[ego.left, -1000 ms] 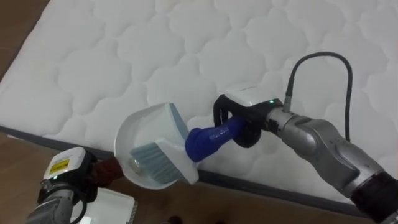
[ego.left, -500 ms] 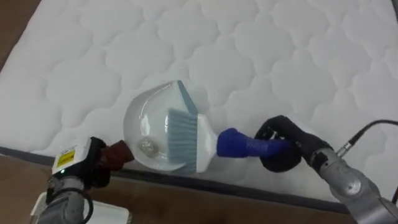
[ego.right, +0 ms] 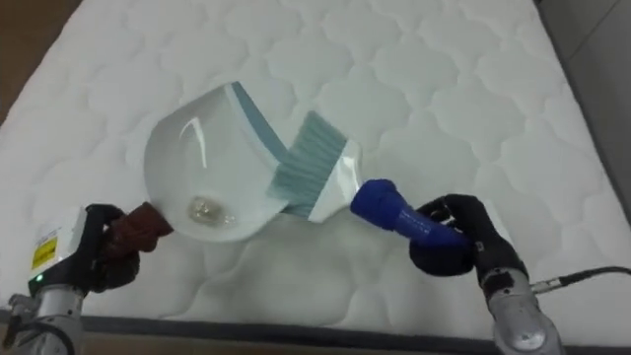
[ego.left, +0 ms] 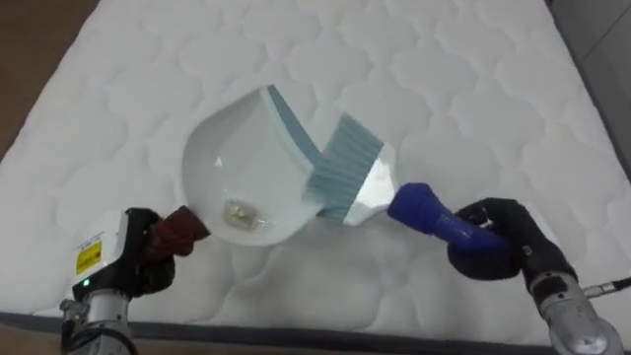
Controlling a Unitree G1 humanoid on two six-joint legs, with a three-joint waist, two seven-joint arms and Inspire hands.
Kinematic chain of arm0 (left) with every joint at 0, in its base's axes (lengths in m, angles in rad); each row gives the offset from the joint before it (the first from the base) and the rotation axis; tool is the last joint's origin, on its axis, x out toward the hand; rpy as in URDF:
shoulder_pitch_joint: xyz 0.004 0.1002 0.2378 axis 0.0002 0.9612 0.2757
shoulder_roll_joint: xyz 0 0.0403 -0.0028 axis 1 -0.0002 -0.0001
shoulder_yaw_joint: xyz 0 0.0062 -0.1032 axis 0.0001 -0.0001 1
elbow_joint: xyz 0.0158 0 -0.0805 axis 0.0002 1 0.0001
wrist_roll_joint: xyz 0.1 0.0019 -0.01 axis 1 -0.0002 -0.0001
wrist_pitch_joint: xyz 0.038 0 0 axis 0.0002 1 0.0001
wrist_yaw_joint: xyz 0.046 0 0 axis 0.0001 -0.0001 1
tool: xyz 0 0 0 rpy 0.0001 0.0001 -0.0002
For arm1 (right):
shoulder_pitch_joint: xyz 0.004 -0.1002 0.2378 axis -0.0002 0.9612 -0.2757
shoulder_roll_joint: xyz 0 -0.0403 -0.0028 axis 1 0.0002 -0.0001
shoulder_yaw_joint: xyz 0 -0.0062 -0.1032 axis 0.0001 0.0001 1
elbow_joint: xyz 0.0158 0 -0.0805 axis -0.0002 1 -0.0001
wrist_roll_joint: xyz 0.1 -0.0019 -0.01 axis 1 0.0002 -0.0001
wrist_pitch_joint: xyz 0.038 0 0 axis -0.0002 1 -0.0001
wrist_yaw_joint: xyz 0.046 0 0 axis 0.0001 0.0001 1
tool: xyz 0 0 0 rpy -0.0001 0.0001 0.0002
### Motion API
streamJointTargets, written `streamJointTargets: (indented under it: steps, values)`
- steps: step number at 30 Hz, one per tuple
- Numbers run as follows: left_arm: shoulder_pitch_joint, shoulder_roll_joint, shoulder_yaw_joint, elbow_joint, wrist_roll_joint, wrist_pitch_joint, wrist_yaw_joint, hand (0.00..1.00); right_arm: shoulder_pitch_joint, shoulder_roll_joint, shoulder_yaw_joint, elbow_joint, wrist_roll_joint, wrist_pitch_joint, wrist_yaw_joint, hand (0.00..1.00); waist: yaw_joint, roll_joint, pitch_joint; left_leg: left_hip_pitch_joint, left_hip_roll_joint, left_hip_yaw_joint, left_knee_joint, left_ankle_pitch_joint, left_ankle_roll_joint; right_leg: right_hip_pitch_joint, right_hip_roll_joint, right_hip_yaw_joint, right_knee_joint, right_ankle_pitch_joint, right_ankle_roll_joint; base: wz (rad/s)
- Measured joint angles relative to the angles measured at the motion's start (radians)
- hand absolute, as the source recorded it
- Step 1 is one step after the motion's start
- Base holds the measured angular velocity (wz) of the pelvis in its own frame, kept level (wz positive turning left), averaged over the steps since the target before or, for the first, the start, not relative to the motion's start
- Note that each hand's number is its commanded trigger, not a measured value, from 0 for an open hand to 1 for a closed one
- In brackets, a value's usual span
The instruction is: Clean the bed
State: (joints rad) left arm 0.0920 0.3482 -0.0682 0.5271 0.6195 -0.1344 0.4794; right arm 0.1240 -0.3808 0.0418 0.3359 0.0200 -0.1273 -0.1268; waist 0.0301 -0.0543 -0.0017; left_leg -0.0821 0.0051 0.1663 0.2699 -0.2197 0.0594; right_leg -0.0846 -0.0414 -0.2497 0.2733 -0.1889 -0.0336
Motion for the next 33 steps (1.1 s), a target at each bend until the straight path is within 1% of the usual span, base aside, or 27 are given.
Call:
streamJointTargets:
  steps: [2, 3, 4, 5, 7, 9, 10, 12, 14, 18, 23, 24, 26, 27, 28, 29, 31, 32, 33]
  values:
    - [0.014, -0.023, 0.029, -0.012, 0.002, 0.0, 0.001, 1.0, 0.007, 0.023, -0.039, 0.0, 0.054, -0.005, -0.031, 0.0, -0.001, 0.002, -0.0004, 0.026, -0.001, -0.003, -0.017, 0.001, -0.002, 0.028, 0.004, 0.001, -0.019, 0.004, 0.003, 0.02]
    - [0.035, -0.033, 0.048, -0.045, 0.002, -0.001, 0.002, 1.0, 0.011, 0.044, -0.07, -0.002, 0.071, -0.007, -0.051, 0.0, -0.001, 0.002, -0.0005, 0.036, -0.001, -0.003, -0.022, 0.001, -0.002, 0.041, 0.007, 0.002, -0.031, 0.006, 0.004, 0.0]
    - [0.048, -0.044, 0.068, -0.073, 0.001, -0.002, 0.003, 1.0, 0.014, 0.053, -0.092, -0.004, 0.091, -0.006, -0.071, 0.0, 0.0, 0.004, -0.0016, 0.043, -0.001, -0.004, -0.03, 0.001, -0.003, 0.047, 0.008, 0.001, -0.038, 0.008, 0.005, 0.0]
    - [0.051, -0.047, 0.075, -0.082, 0.001, -0.002, 0.009, 1.0, 0.014, 0.058, -0.103, -0.004, 0.098, -0.006, -0.081, 0.0, 0.0, 0.005, -0.002, 0.044, -0.001, -0.004, -0.031, 0.001, -0.003, 0.049, 0.008, 0.002, -0.04, 0.009, 0.006, 0.0]
    - [0.06, -0.066, 0.107, -0.107, -0.002, -0.002, 0.013, 1.0, 0.014, 0.067, -0.124, -0.004, 0.162, -0.007, -0.121, 0.0, 0.004, 0.014, -0.0028, 0.061, -0.002, -0.004, -0.035, 0.001, -0.003, 0.071, 0.01, 0.004, -0.056, 0.011, 0.008, 0.0]
    - [0.06, -0.075, 0.115, -0.12, -0.025, -0.002, 0.013, 1.0, 0.012, 0.075, -0.134, -0.004, 0.213, -0.011, -0.144, 0.0, 0.005, 0.021, -0.0067, 0.077, -0.003, -0.004, -0.048, 0.001, -0.003, 0.081, 0.011, 0.007, -0.06, 0.012, 0.009, 0.0]
    - [0.06, -0.084, 0.126, -0.141, -0.04, -0.002, 0.013, 1.0, 0.012, 0.079, -0.138, -0.004, 0.233, -0.011, -0.156, 0.0, 0.005, 0.023, -0.0074, 0.08, -0.004, -0.004, -0.05, 0.001, -0.003, 0.089, 0.012, 0.012, -0.07, 0.012, 0.01, 0.0]
    - [0.06, -0.103, 0.151, -0.164, -0.042, -0.005, 0.013, 1.0, 0.011, 0.085, -0.143, -0.004, 0.25, -0.011, -0.167, 0.0, 0.01, 0.026, -0.0054, 0.088, -0.004, -0.005, -0.053, 0.001, -0.004, 0.098, 0.013, 0.013, -0.073, 0.013, 0.01, 0.0]
    - [0.063, -0.107, 0.157, -0.17, -0.064, -0.004, 0.013, 1.0, 0.011, 0.089, -0.144, -0.004, 0.25, -0.011, -0.175, 0.0, 0.009, 0.031, -0.0055, 0.104, -0.004, -0.005, -0.06, 0.001, -0.004, 0.112, 0.014, 0.013, -0.076, 0.012, 0.01, 0.0]
    - [0.099, -0.108, 0.163, -0.186, -0.114, -0.005, 0.013, 1.0, 0.009, 0.09, -0.144, -0.004, 0.289, -0.012, -0.181, 0.0, 0.009, 0.037, -0.0029, 0.132, -0.005, -0.005, -0.073, 0.002, -0.004, 0.136, 0.016, 0.019, -0.089, 0.012, 0.011, -0.03]
    - [0.113, -0.108, 0.164, -0.194, -0.117, -0.005, 0.012, 1.0, 0.005, 0.09, -0.144, -0.004, 0.29, -0.012, -0.188, 0.0, 0.018, 0.036, -0.0018, 0.139, -0.006, -0.005, -0.074, 0.002, -0.005, 0.144, 0.016, 0.019, -0.089, 0.013, 0.011, 0.0]
    - [0.113, -0.108, 0.164, -0.195, -0.117, -0.005, 0.012, 1.0, 0.005, 0.09, -0.144, -0.004, 0.29, -0.012, -0.187, 0.0, 0.021, 0.037, 0.0019, 0.148, -0.006, -0.006, -0.074, 0.002, -0.005, 0.154, 0.016, 0.019, -0.089, 0.013, 0.011, 0.0]
    - [0.113, -0.108, 0.166, -0.204, -0.119, -0.005, 0.012, 1.0, 0.004, 0.089, -0.144, -0.004, 0.29, -0.012, -0.187, 0.0, 0.027, 0.036, 0.0033, 0.149, -0.006, -0.009, -0.076, 0.002, -0.005, 0.16, 0.015, 0.014, -0.088, 0.013, 0.011, 0.04]
    - [0.113, -0.108, 0.166, -0.212, -0.126, -0.006, 0.011, 1.0, 0.001, 0.088, -0.144, -0.004, 0.29, -0.012, -0.187, 0.0, 0.027, 0.036, 0.0042, 0.145, -0.007, -0.017, -0.073, 0.002, -0.005, 0.16, 0.014, 0.008, -0.087, 0.013, 0.011, 0.16]
    - [0.113, -0.107, 0.166, -0.218, -0.129, -0.009, 0.011, 1.0, -0.001, 0.088, -0.144, -0.004, 0.291, -0.012, -0.188, 0.0, 0.027, 0.036, 0.0044, 0.14, -0.011, -0.034, -0.074, 0.002, -0.005, 0.16, 0.012, 0.0, -0.086, 0.012, 0.012, 0.21]
    - [0.113, -0.107, 0.166, -0.224, -0.129, -0.009, 0.011, 1.0, -0.001, 0.088, -0.144, -0.004, 0.291, -0.012, -0.188, 0.0, 0.028, 0.036, 0.0045, 0.137, -0.011, -0.039, -0.073, 0.002, -0.005, 0.16, 0.011, -0.002, -0.084, 0.012, 0.013, 0.29]
    - [0.112, -0.104, 0.167, -0.234, -0.138, -0.016, 0.01, 1.0, -0.008, 0.088, -0.146, -0.004, 0.287, -0.012, -0.191, 0.0, 0.019, 0.034, 0.0051, 0.121, -0.023, -0.094, -0.072, 0.002, -0.005, 0.161, 0.009, -0.003, -0.082, 0.01, 0.015, 0.47]
    - [0.112, -0.103, 0.167, -0.234, -0.138, -0.018, 0.01, 1.0, -0.009, 0.088, -0.148, -0.006, 0.287, -0.012, -0.191, 0.0, 0.014, 0.032, 0.0056, 0.116, -0.025, -0.109, -0.07, 0.002, -0.004, 0.162, 0.008, -0.005, -0.082, 0.01, 0.016, 0.75]
    - [0.112, -0.103, 0.167, -0.234, -0.138, -0.019, 0.006, 1.0, -0.009, 0.088, -0.153, -0.01, 0.285, -0.012, -0.191, 0.0, -0.001, 0.025, 0.0089, 0.107, -0.035, -0.146, -0.062, 0.005, -0.003, 0.17, 0.008, -0.015, -0.082, 0.006, 0.022, 0.84]
